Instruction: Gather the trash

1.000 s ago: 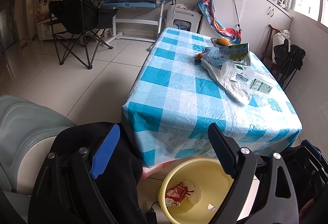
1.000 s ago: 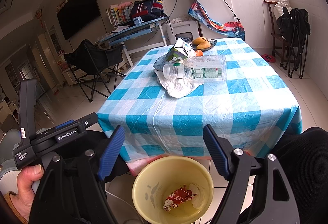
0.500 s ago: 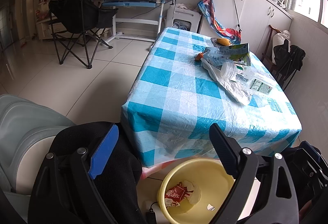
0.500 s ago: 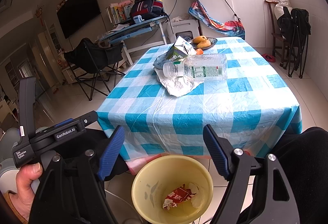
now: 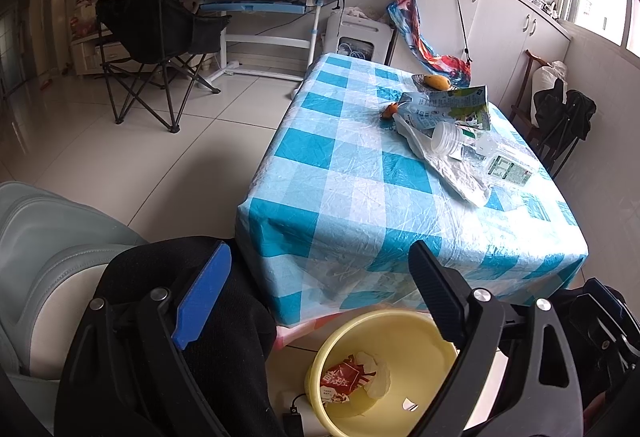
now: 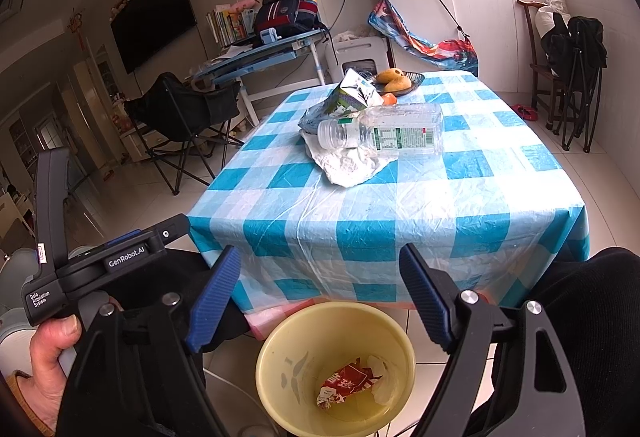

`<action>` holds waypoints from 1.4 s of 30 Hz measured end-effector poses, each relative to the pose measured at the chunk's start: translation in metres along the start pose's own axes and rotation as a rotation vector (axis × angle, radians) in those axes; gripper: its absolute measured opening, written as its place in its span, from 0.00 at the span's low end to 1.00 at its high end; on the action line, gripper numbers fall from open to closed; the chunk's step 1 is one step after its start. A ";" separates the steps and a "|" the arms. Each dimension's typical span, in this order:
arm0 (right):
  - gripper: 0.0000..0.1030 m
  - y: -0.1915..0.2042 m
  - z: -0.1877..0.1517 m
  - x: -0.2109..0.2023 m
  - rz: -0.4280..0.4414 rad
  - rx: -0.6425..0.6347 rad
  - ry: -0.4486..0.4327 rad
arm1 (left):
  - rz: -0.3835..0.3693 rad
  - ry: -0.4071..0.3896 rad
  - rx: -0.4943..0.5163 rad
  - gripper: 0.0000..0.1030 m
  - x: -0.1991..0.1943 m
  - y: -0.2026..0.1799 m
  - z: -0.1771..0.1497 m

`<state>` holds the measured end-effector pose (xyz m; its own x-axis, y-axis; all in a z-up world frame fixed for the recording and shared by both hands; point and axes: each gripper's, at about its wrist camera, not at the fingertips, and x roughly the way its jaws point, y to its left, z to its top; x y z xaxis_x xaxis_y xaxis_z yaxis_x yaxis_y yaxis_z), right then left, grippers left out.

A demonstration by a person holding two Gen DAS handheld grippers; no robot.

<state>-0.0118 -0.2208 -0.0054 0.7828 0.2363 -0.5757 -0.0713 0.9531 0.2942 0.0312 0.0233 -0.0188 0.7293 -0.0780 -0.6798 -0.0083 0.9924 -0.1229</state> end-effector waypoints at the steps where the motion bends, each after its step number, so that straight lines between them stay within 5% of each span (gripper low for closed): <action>1: 0.76 0.000 0.000 0.000 0.001 0.001 0.000 | -0.001 0.000 0.000 0.84 0.000 0.000 0.000; 24: 0.80 -0.058 0.062 0.067 -0.063 -0.153 0.055 | -0.069 0.016 0.049 0.86 0.020 -0.025 0.028; 33: 0.84 -0.051 0.097 0.094 -0.078 -0.430 0.103 | -0.108 0.040 0.087 0.87 0.040 -0.044 0.047; 42: 0.85 -0.049 0.126 0.164 -0.021 -0.656 0.290 | -0.125 0.071 0.107 0.87 0.062 -0.043 0.059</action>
<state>0.1980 -0.2525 -0.0184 0.5991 0.1704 -0.7823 -0.4860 0.8539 -0.1861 0.1173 -0.0187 -0.0125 0.6699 -0.2044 -0.7138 0.1554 0.9787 -0.1344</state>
